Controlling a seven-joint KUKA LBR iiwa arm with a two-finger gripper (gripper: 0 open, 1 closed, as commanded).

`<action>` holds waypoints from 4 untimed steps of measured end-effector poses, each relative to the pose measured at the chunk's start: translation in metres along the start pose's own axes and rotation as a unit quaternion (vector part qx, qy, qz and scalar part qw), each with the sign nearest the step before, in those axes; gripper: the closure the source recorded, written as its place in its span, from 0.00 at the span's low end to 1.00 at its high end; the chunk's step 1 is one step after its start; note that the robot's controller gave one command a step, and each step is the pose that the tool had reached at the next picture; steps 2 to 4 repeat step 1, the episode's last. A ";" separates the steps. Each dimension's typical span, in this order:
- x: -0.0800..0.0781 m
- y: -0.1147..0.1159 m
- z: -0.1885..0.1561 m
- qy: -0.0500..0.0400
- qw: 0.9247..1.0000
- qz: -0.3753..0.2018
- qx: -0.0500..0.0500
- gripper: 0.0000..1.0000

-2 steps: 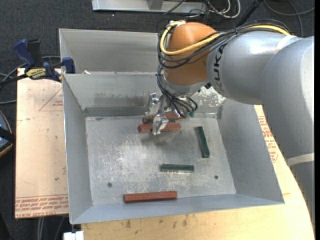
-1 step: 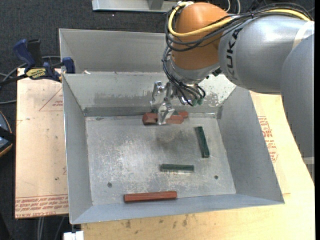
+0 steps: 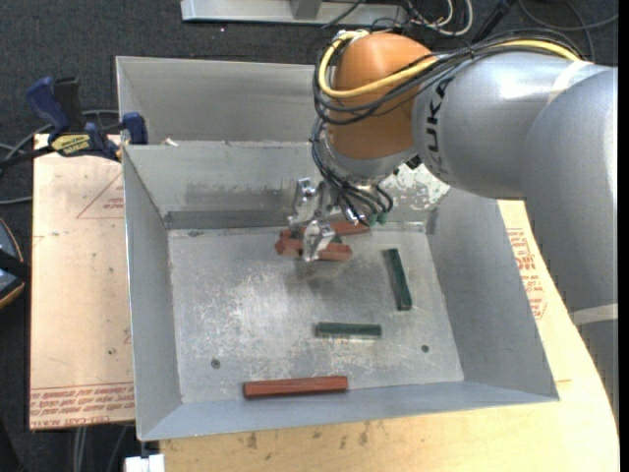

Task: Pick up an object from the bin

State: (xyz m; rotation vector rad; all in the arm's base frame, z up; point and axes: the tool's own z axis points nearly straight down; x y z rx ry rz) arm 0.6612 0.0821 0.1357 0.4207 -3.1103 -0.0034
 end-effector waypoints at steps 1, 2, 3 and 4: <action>-0.003 0.000 -0.065 -0.006 1.000 0.000 0.001 1.00; -0.003 0.000 -0.065 -0.006 1.000 0.000 0.001 1.00; -0.003 0.000 -0.065 -0.006 1.000 0.000 0.001 1.00; -0.003 0.000 -0.065 -0.006 1.000 0.000 0.001 1.00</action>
Offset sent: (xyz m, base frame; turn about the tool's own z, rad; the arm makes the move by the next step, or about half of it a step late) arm 0.0001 -0.0001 0.0106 0.0000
